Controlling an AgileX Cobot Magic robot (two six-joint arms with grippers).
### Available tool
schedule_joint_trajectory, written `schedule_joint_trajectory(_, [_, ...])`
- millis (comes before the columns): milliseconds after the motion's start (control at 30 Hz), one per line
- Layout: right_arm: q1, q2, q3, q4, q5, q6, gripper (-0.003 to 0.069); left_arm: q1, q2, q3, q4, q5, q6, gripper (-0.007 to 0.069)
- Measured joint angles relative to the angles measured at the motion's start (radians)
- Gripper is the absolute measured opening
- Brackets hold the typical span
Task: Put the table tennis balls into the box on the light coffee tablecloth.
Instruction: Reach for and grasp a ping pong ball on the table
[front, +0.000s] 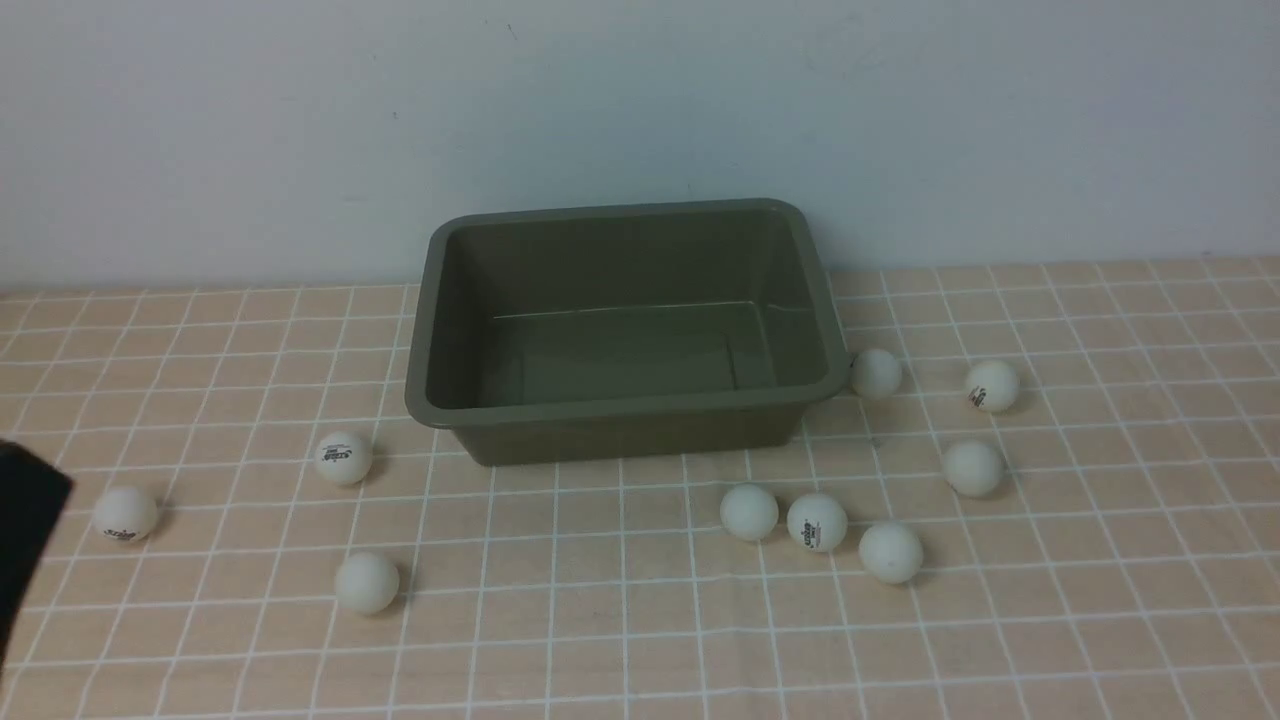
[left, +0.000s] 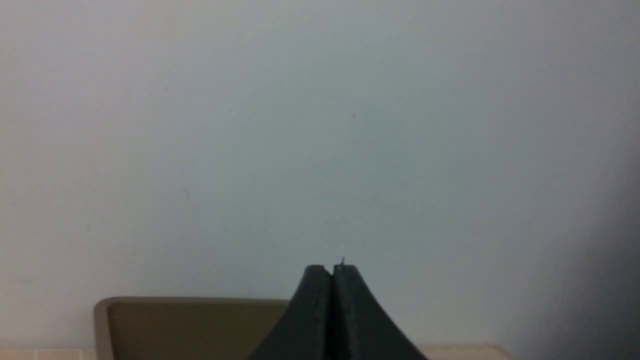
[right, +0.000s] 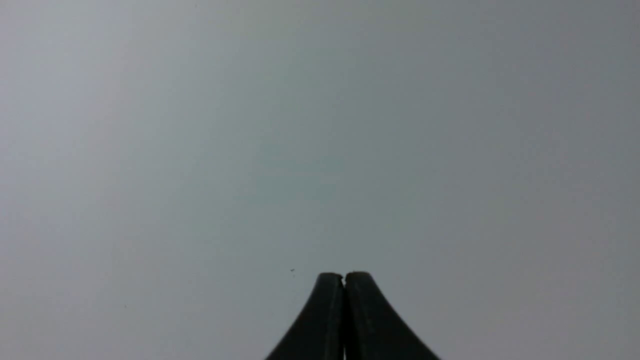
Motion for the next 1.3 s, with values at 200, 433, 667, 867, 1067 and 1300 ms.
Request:
schedule_joint_trajectory(200, [0.0, 0.214, -0.125, -0.39, -0.014, 0.326, -0.0014, 0.0, 0.321, -0.118, 0.179, 0.154, -0.001, -0.0069])
schedule_joint_trajectory(433, [0.0, 0.457, -0.208, -0.962, -0.293, 0.887, -0.0014, 0.0, 0.609, -0.268, 0.354, 0.235, -0.062, -0.0069])
schedule_joint_trajectory(667, [-0.001, 0.703, -0.27, -1.072, -0.474, 1.095, -0.0014, 0.0, 0.813, -0.362, 0.638, 0.274, -0.28, -0.0069])
schedule_joint_trajectory(867, [-0.001, 0.829, -0.281, -1.072, -0.432, 1.068, -0.0014, 0.0, 0.886, -0.38, 0.813, 0.279, -0.484, -0.0069])
schedule_joint_trajectory(1067, [-0.001, 0.925, -0.281, -1.072, -0.318, 0.967, -0.0014, 0.0, 0.887, -0.384, 0.935, 0.296, -0.624, -0.0069])
schedule_joint_trajectory(1300, [-0.001, 1.038, -0.281, -1.069, -0.127, 0.85, -0.0014, 0.0, 0.887, -0.386, 0.993, 0.299, -0.645, -0.0069])
